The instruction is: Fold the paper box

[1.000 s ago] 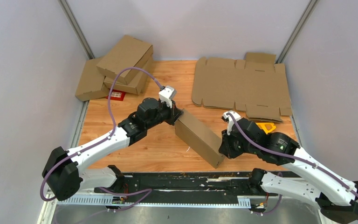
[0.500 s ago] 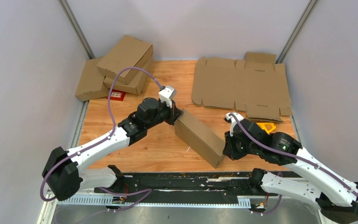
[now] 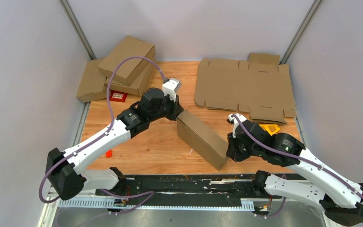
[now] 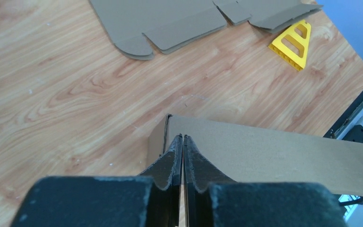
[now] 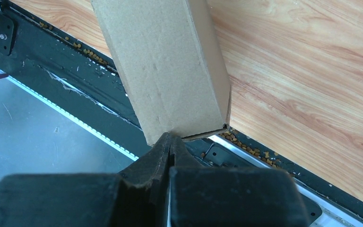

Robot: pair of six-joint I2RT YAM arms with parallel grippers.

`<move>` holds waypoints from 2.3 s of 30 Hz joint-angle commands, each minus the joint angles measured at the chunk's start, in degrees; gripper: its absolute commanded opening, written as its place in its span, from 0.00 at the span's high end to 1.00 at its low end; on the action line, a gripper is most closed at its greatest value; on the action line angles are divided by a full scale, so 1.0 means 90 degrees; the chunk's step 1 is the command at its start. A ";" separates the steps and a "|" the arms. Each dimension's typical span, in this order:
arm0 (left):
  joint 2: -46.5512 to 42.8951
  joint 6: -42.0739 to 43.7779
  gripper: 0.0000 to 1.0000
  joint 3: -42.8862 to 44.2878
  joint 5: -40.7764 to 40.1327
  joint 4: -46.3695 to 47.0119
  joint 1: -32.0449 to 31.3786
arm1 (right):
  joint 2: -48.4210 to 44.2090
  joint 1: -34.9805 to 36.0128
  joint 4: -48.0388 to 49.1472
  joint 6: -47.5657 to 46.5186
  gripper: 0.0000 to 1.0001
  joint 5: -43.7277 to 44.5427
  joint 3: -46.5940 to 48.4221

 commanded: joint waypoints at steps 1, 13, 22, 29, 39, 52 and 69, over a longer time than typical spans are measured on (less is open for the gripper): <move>-0.0054 0.0231 0.97 0.0572 -0.0409 -0.0871 0.0000 | 0.0079 0.0034 -0.0220 -0.0140 1.00 0.0158 0.0056; 0.0009 -0.0025 1.00 -0.0773 -0.0427 -0.0124 -0.0005 | 0.0166 0.0026 -0.0144 -0.0214 1.00 0.0221 0.0092; -0.0018 0.0452 1.00 0.0403 -0.0710 -0.0969 0.0000 | 0.0192 0.0030 -0.0125 -0.0242 1.00 0.0221 0.0148; 0.0160 0.0569 1.00 0.0514 -0.0514 -0.0769 0.0000 | 0.0216 0.0033 -0.0015 -0.0298 1.00 0.0203 0.0080; 0.0149 0.0262 1.00 -0.1011 -0.0272 -0.0010 0.0026 | 0.0299 0.0034 0.0037 -0.0348 1.00 0.0238 0.0134; 0.0005 0.0435 1.00 0.0232 -0.0097 -0.0308 0.0039 | 0.0087 0.0031 0.0080 -0.0715 0.76 0.0362 0.0902; -0.0443 0.0366 0.95 -0.0794 -0.0109 -0.0214 0.0046 | 0.0831 0.0034 0.0638 -0.1574 0.00 0.0388 0.1147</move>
